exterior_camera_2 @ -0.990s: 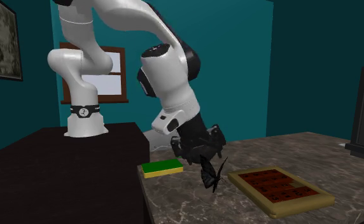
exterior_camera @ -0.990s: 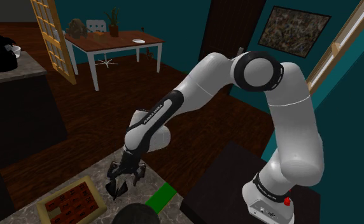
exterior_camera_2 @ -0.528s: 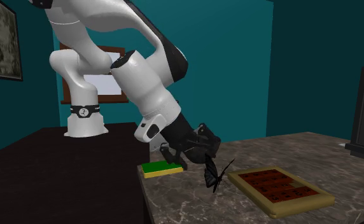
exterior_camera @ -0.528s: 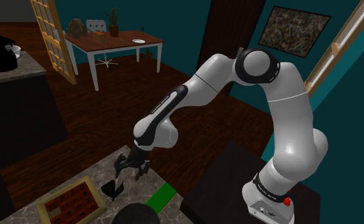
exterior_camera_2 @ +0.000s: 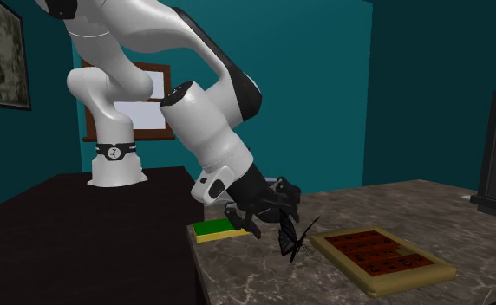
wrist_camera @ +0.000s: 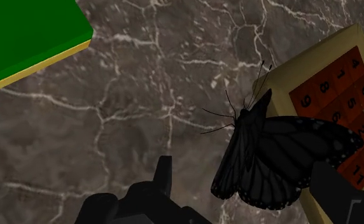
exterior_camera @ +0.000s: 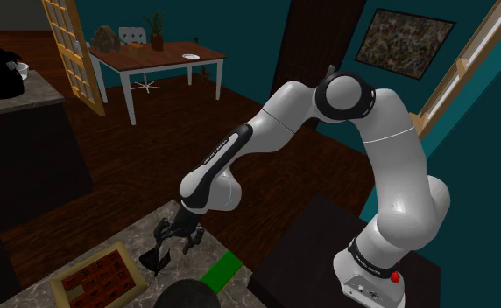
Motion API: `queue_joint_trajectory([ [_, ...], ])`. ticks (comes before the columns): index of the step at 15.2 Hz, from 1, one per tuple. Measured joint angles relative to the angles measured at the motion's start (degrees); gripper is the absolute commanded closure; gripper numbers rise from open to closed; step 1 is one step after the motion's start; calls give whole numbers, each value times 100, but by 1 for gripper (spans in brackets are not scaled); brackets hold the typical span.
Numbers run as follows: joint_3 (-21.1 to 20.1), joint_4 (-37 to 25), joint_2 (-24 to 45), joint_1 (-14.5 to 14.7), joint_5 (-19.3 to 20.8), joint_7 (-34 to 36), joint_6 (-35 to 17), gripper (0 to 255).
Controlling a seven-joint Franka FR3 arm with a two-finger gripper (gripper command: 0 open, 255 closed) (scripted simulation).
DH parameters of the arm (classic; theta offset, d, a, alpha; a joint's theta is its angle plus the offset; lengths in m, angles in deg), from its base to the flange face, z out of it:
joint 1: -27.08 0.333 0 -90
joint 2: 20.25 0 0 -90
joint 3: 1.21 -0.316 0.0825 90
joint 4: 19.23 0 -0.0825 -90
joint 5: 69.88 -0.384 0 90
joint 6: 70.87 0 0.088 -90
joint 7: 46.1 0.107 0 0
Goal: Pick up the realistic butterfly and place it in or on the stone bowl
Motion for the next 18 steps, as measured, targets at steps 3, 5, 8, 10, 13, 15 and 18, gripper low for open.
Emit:
queue_joint_trajectory([
  [3, 0, -1, 3, 1, 0, -1, -2, 255],
  [5, 0, -1, 2, 1, 0, -1, -2, 255],
  [8, -5, -7, -2, 1, 0, 0, -4, 255],
  [10, -7, -10, -2, 5, 0, 2, -4, 255],
  [13, -2, -16, -5, -2, 1, 0, -10, 255],
  [15, -29, 47, -102, -24, -17, 36, 36, 255],
  [18, -58, 108, -331, -49, -33, 144, 177, 255],
])
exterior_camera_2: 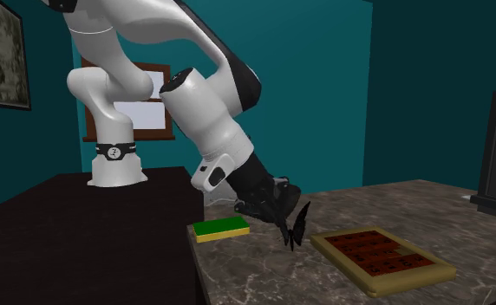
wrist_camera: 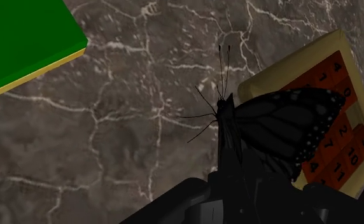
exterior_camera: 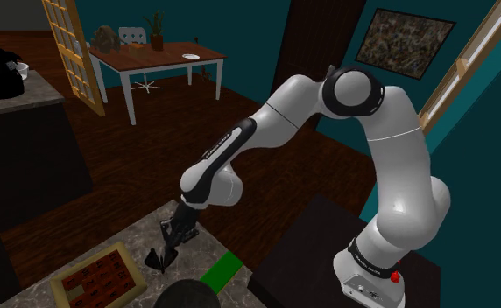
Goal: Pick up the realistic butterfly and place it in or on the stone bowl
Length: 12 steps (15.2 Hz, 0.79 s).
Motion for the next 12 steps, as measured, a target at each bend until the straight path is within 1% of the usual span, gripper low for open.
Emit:
queue_joint_trajectory([
  [12, -235, 287, -991, -230, -116, 398, 593, 255],
])
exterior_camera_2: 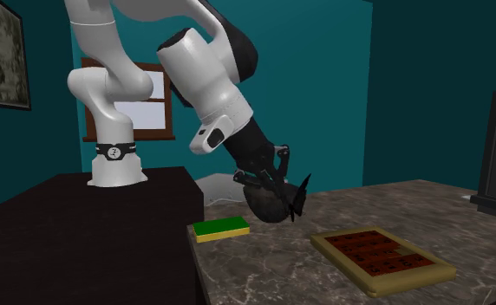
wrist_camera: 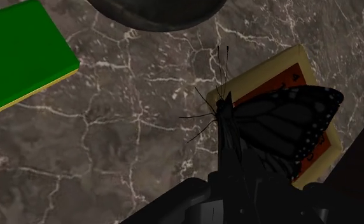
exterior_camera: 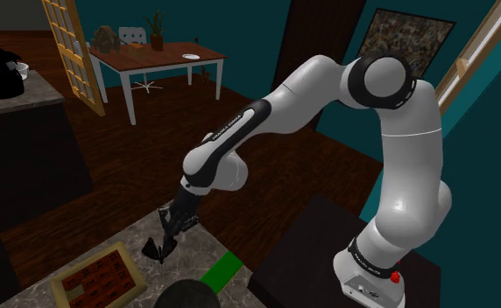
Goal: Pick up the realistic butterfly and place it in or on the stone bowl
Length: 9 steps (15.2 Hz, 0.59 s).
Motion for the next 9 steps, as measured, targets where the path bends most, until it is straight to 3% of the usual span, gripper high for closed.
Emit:
queue_joint_trajectory([
  [9, -181, 92, -697, -175, -86, 300, 505, 255],
])
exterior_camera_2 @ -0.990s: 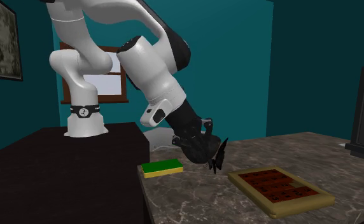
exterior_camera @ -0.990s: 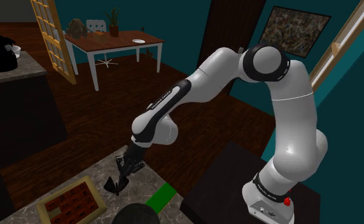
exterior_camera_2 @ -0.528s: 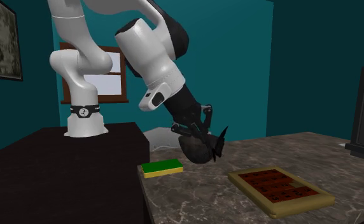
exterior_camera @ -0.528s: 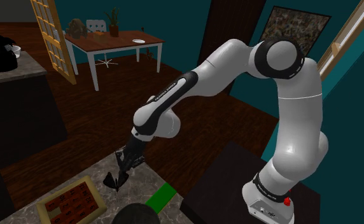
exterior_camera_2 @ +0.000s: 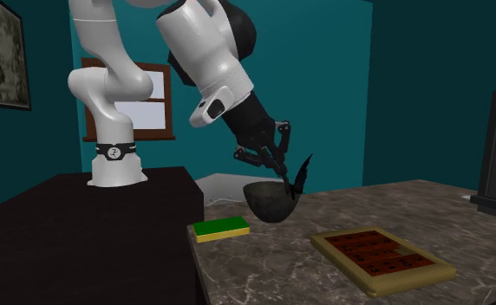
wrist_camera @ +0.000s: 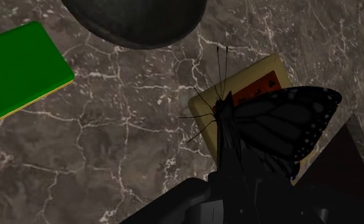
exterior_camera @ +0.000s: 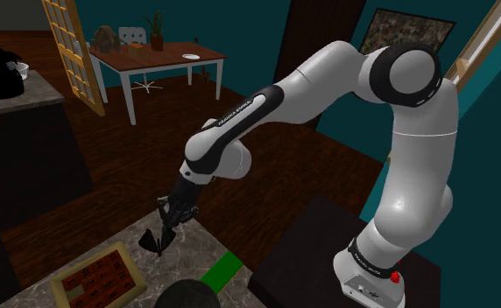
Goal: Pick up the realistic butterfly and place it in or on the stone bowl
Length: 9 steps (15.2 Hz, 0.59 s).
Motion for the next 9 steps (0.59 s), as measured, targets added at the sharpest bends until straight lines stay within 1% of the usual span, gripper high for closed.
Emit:
queue_joint_trajectory([
  [7, -123, 0, -514, -165, -70, 197, 449, 255],
  [9, -291, 197, -720, -236, -285, 139, 421, 255],
])
